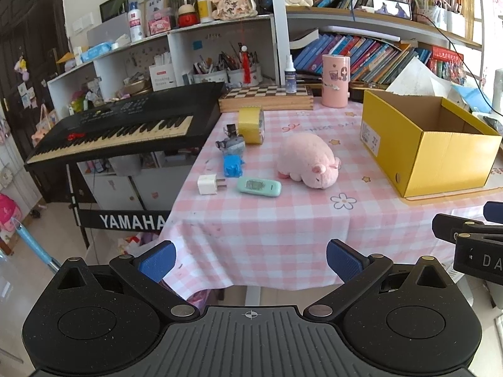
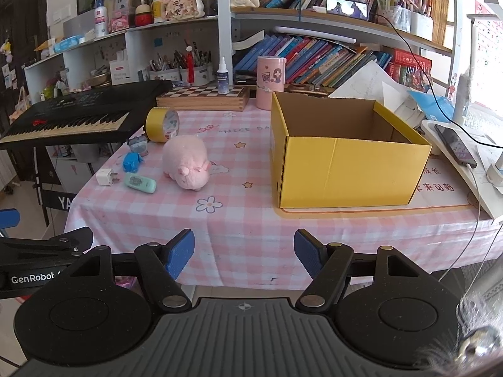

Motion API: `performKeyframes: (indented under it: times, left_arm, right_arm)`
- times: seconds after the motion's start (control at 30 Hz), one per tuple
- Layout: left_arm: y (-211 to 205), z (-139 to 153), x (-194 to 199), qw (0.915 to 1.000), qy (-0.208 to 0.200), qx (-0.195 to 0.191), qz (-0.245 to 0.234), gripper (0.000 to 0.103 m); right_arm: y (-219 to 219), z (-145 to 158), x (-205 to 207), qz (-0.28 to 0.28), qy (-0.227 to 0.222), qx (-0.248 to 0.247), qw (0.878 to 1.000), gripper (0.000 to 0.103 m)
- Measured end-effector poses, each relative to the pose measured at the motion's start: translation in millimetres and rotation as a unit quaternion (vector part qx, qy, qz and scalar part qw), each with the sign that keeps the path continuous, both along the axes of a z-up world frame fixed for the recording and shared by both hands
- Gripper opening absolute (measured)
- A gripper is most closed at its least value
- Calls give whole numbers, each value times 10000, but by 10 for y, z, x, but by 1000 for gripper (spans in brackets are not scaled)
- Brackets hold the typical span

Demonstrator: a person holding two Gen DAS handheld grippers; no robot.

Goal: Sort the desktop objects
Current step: 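Move the left tool toward the mint-green device while the right tool approaches the pink plush pig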

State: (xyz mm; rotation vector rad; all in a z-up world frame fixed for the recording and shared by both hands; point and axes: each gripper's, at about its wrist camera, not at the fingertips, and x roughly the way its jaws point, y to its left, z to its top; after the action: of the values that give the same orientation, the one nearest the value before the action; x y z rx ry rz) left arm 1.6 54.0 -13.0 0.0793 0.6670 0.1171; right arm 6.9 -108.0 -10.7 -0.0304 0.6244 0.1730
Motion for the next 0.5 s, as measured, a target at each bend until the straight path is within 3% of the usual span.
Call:
performKeyframes:
  times: [0.5]
  left_arm:
    - [85, -50, 98, 9999, 47, -9, 143, 102]
  right_arm:
    - [96, -75, 165, 223, 103, 44, 9997, 67]
